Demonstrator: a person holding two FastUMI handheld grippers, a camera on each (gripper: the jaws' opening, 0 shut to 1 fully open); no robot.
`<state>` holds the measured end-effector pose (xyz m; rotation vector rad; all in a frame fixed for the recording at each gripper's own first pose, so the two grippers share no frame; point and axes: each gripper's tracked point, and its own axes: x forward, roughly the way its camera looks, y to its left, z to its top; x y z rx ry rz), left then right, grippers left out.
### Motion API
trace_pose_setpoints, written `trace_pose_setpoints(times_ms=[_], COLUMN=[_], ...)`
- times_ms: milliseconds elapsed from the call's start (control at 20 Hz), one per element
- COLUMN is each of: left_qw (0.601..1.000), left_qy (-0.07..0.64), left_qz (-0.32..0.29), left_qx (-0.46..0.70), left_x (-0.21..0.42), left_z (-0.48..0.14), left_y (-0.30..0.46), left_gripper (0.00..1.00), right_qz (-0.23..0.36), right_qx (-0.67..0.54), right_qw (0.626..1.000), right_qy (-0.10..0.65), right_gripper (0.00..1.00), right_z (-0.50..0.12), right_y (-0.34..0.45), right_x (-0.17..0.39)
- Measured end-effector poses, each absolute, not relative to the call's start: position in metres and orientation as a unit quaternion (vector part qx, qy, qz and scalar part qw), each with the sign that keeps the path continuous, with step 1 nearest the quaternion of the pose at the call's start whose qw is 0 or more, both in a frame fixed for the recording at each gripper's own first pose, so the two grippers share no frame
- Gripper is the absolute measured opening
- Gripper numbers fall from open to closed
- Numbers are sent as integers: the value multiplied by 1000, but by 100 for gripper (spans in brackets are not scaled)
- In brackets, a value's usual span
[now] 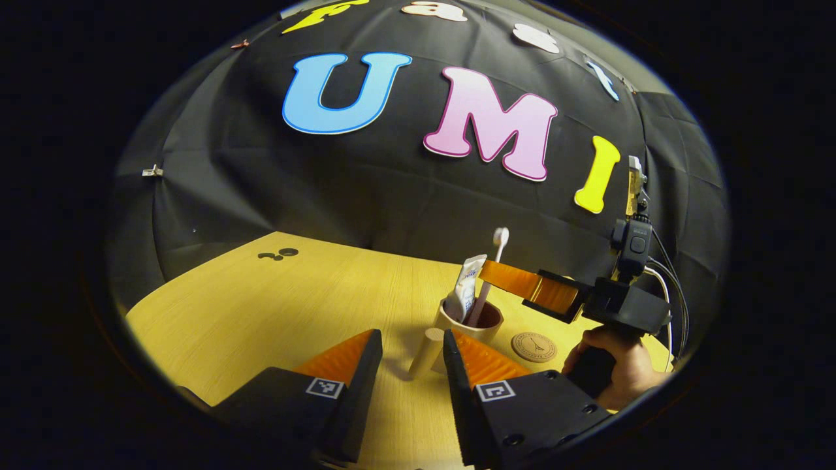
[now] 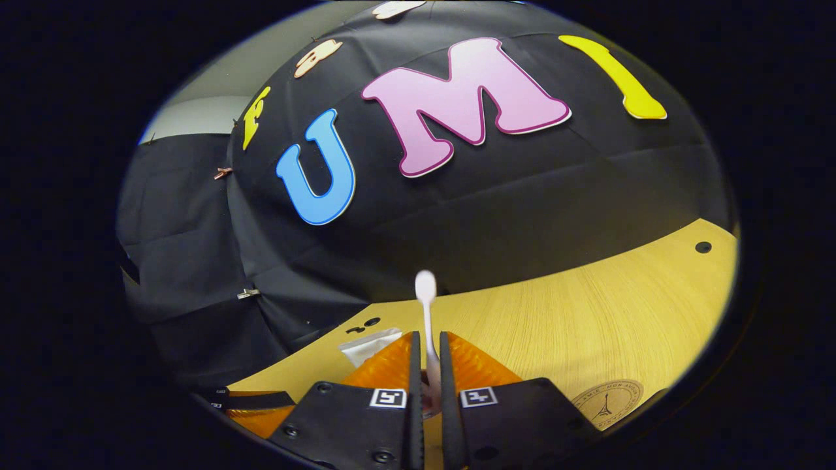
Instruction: Put the toothbrush and toothpaste on the desktop into the cup, then pick up the cup and place it on the coaster on the desktop.
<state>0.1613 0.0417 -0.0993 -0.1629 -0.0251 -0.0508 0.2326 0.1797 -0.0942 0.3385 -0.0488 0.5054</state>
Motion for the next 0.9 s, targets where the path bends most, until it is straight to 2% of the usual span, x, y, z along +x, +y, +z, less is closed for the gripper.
trace_pose_setpoints(times_ms=[50,100,150,200,250,350,600,900], left_qw=[997,997,997,997,997,996,984,968], left_qy=[-6,-1,6,14,23,43,104,181], left_qz=[-28,-32,-38,-46,-54,-76,-141,-164], left_qx=[-77,-72,-65,-57,-47,-29,18,53], left_x=[163,165,167,170,172,178,190,211], left_z=[-101,-104,-106,-110,-113,-119,-132,-155], left_y=[42,42,40,39,38,34,20,15], left_gripper=[59,59,59,59,59,59,59,59], right_qz=[247,249,251,251,251,257,262,256], right_qx=[169,171,173,175,178,183,180,174], right_qw=[954,953,952,952,951,949,947,943], right_qy=[-19,-15,-11,-6,-2,4,50,121], right_gripper=[25,18,38,22,45,57,63,63], right_z=[-100,-102,-104,-106,-107,-110,-132,-179], right_y=[178,178,176,173,168,160,130,92], right_x=[232,230,227,222,217,203,159,103])
